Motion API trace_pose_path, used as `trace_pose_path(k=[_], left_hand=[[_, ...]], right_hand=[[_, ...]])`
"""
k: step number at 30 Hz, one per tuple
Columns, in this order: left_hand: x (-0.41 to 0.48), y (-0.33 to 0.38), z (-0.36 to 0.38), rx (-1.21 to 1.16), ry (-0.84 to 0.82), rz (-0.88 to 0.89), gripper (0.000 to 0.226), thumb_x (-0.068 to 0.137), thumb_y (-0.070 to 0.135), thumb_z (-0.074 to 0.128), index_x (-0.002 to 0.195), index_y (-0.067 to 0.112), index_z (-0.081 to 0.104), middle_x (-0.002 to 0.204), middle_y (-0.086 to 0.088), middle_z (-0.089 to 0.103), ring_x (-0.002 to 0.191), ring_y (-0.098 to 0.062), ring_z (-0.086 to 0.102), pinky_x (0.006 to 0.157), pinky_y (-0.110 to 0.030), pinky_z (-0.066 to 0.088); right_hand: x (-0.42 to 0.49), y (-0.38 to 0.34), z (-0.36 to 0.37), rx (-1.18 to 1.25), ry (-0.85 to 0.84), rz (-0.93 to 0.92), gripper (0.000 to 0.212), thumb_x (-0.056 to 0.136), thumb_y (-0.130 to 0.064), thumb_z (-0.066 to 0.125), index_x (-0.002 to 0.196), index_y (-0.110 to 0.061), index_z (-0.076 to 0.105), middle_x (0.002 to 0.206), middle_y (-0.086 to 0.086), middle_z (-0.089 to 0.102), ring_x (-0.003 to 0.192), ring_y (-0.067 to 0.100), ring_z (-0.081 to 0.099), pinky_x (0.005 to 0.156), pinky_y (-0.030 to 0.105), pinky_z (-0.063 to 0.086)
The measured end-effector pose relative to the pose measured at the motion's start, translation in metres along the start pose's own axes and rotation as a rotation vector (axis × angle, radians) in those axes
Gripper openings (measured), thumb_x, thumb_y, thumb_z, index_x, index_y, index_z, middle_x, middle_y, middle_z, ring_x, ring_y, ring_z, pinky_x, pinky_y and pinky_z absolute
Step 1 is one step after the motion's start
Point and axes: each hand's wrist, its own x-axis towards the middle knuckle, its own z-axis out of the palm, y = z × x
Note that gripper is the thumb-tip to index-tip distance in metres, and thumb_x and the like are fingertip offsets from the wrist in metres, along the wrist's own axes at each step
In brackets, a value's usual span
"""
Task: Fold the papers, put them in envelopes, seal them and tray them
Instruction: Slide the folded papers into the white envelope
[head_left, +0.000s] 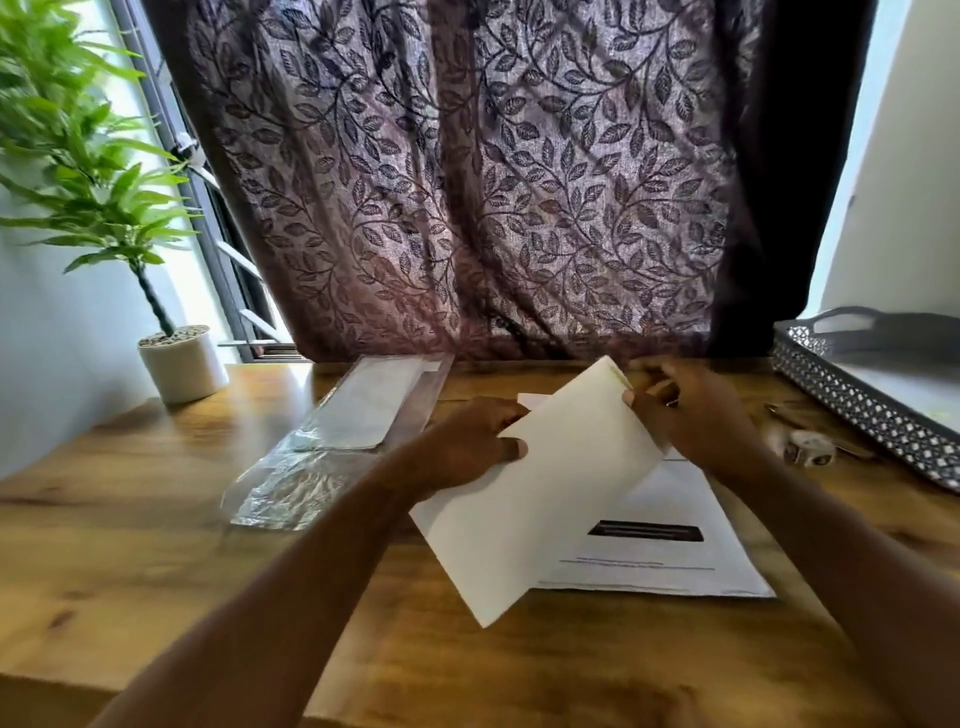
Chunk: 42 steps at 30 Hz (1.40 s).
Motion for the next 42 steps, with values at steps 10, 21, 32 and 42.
trace_pose_path(k=[10,21,32,42], left_hand=[[0.032,-0.046,-0.01,0.132,0.204,0.006,0.028,0.091,0.032,0.07,0.079,0.007,0.069,0.079,-0.005,0.07,0.068,-0.009,0.06,0.066,-0.025,0.047],[0.036,-0.08,-0.002,0.331,0.601,-0.07,0.057,0.098,0.052,0.05,0.058,0.012,0.05,0.052,-0.001,0.049,0.052,-0.02,0.05,0.053,-0.033,0.034],[0.095,-0.014,0.054,0.139,0.398,0.154,0.041,0.1,0.042,0.051,0.061,0.03,0.044,0.057,0.01,0.042,0.057,-0.003,0.04,0.055,-0.033,0.029],[0.091,0.002,0.051,0.119,0.402,0.216,0.011,0.095,0.032,0.064,0.092,0.024,0.071,0.077,0.016,0.063,0.072,0.0,0.056,0.061,-0.024,0.04]], right_hand=[[0.006,0.029,-0.003,0.692,-0.023,0.249,0.029,0.096,-0.001,0.061,0.098,-0.025,0.076,0.088,-0.012,0.078,0.08,0.009,0.072,0.067,0.026,0.058],[0.011,0.045,0.002,0.872,-0.223,0.367,0.022,0.098,-0.003,0.059,0.108,-0.014,0.075,0.109,0.008,0.077,0.103,0.028,0.073,0.087,0.047,0.06],[0.007,0.038,0.003,0.875,-0.276,0.363,0.038,0.09,0.004,0.066,0.121,-0.018,0.064,0.109,0.01,0.076,0.1,0.028,0.074,0.082,0.04,0.061],[0.006,0.037,0.013,0.429,-0.099,0.21,0.03,0.087,-0.014,0.077,0.115,-0.018,0.068,0.096,0.002,0.07,0.087,0.025,0.068,0.076,0.041,0.063]])
